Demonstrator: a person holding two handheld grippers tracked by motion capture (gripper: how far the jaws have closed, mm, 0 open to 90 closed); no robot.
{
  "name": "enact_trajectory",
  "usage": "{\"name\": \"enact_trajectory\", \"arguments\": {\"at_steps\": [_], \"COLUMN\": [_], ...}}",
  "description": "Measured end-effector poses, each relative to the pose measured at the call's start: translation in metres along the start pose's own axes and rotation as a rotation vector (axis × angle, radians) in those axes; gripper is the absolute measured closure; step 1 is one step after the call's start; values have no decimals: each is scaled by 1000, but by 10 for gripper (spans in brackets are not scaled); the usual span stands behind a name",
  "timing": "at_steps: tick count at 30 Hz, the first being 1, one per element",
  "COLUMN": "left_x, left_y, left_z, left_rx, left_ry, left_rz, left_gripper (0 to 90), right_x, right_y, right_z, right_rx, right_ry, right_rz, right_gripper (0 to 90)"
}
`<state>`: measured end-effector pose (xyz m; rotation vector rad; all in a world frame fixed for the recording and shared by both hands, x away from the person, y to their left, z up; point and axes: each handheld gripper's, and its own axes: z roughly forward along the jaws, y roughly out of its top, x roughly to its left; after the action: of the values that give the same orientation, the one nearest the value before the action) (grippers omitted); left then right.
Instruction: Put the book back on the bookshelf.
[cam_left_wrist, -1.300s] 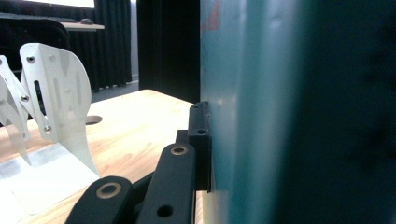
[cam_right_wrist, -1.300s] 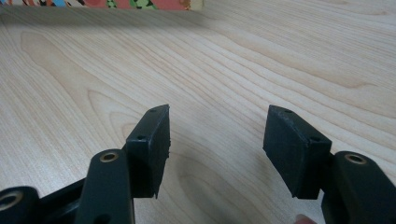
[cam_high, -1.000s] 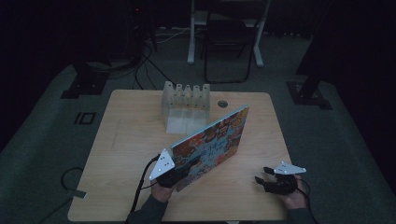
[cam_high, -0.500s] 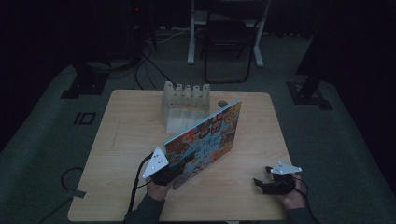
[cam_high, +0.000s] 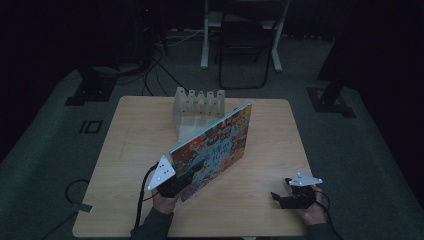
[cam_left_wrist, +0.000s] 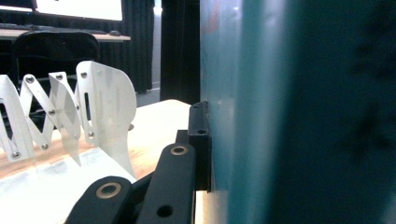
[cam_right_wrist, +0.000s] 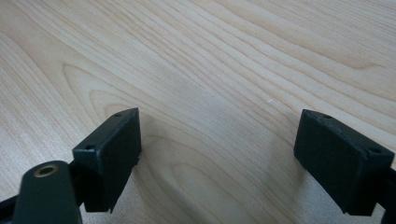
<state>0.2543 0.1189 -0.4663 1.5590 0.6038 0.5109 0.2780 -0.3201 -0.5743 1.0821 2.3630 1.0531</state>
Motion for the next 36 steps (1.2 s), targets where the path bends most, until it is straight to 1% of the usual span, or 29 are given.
{"name": "enact_trajectory", "arguments": {"at_steps": [9,16,21,31,36], "left_x": [1,4,6,8,9], "left_y": [2,3,3,4,3], "left_z": [-2,-5,-6,-7,-8], "left_rx": [-1,1,6,9,6], "left_ry": [9,28,44,69,79], "left_rz": [2,1,10,16,10], "left_gripper": [811,811,811,811,810], "right_x": [0,0,0,0,0], "right_y": [0,0,0,0,0], "right_z": [0,0,0,0,0], "right_rx": [1,4,4,3,3], "right_ry": [2,5,5,6,5], "right_rz": [-4,-7,-7,-6,-7], "right_gripper": [135,131,131,131,131]}}
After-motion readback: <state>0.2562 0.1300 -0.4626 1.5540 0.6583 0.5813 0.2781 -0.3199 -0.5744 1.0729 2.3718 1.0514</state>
